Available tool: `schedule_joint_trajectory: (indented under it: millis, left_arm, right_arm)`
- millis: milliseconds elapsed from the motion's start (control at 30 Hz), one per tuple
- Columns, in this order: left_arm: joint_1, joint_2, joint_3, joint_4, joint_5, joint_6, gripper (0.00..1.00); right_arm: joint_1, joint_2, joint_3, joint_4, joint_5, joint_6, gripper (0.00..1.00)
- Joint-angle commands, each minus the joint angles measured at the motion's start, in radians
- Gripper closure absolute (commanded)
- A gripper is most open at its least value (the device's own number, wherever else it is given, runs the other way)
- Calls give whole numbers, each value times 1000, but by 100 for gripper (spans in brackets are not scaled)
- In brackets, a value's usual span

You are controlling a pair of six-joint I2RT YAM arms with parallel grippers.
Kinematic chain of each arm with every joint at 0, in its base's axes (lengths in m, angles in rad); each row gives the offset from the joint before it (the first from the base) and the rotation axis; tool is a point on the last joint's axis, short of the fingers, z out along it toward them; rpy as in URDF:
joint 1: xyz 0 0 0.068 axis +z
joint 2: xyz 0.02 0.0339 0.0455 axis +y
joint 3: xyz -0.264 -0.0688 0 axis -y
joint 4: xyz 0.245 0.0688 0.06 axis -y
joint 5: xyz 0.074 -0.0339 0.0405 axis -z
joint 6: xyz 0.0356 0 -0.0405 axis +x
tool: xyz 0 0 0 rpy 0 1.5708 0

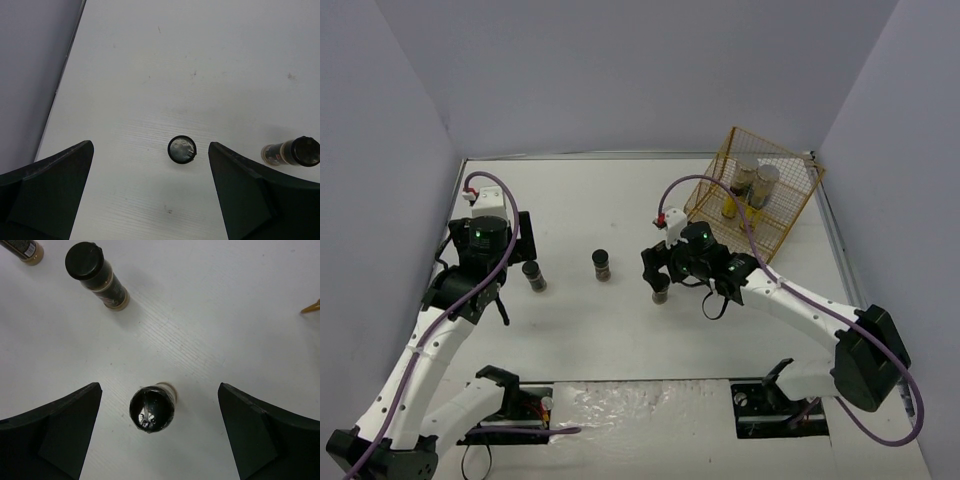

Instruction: Organize the condiment bottles

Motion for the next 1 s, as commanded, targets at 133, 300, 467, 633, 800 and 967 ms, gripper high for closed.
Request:
schedule_joint_trajectory:
  millis: [133,300,467,633,800,967]
  left_arm:
    - [9,-1,19,58,2,5,3]
    - [9,-1,19,58,6,5,3]
    - [9,-2,19,59,8,5,3]
    - [9,-4,19,61,9,5,3]
    - [9,-4,19,60,10,5,3]
    - [9,-6,18,60,10,5,3]
  right_arm:
    - [76,118,5,91,104,-3,3]
    - [87,130,-14,91,141,16,11]
    - [87,104,-30,73,162,31,35]
    - [85,90,-23,49,221,35,62]
    - [79,44,63,9,296,47,74]
    - [20,54,237,-56,425,82,78]
